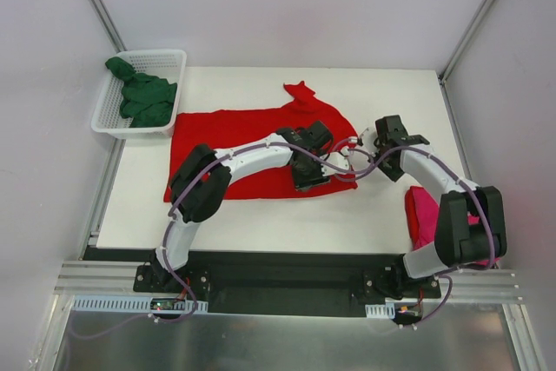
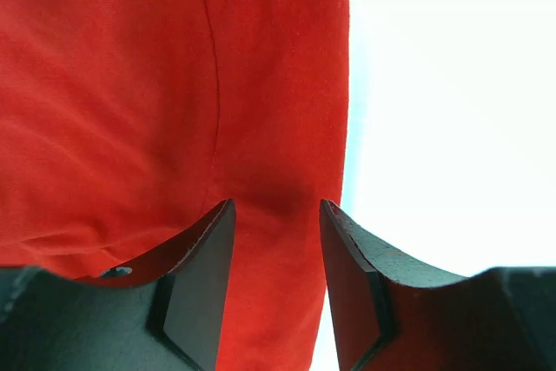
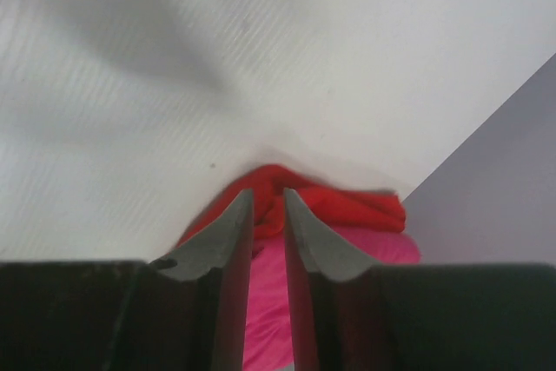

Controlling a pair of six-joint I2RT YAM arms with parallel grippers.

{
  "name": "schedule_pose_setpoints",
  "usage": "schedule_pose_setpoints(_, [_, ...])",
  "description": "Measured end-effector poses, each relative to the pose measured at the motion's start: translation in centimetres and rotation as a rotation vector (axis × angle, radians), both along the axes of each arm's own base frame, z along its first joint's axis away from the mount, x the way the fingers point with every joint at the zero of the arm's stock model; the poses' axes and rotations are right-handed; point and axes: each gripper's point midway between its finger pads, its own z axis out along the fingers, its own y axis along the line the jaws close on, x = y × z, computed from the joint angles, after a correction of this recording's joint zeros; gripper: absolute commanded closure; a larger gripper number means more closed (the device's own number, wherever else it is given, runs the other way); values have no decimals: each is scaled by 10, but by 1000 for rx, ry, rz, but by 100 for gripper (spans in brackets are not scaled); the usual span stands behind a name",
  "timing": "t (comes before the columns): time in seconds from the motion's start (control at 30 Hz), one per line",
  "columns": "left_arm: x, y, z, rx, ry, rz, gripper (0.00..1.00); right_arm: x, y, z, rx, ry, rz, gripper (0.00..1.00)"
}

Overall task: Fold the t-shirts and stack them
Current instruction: Fold the flattened tshirt in 1/3 of the way

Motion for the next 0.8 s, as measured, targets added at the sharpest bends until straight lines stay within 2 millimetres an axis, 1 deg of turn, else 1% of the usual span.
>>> schedule_pose_setpoints(0.03, [0,0,1,-3,-1,-3,59,-5,4,2,19,6,-1,74])
schedule_pose_setpoints(0.13, [4,4,2,2,0,20,59,-22,14,6,63,36,0,72])
schedule_pose_setpoints(0.23, [18,11,7,1,-14,41,59,-34,21,7,96,56,-3,72])
schedule_pose_setpoints(0.37, [37,18,14,-11,-41,42,59,-36,30,6,138,58,-12,72])
schedule_pose_setpoints(0.43, [42,21,15,-13,-51,37,59,-36,33,5,150,57,-13,72])
schedule_pose_setpoints(0.57, [42,24,13,-8,-50,26,60,-38,34,4,148,64,-12,72])
schedule_pose_setpoints(0.8, [32,37,12,10,-42,29,60,-38,36,0,130,84,17,73])
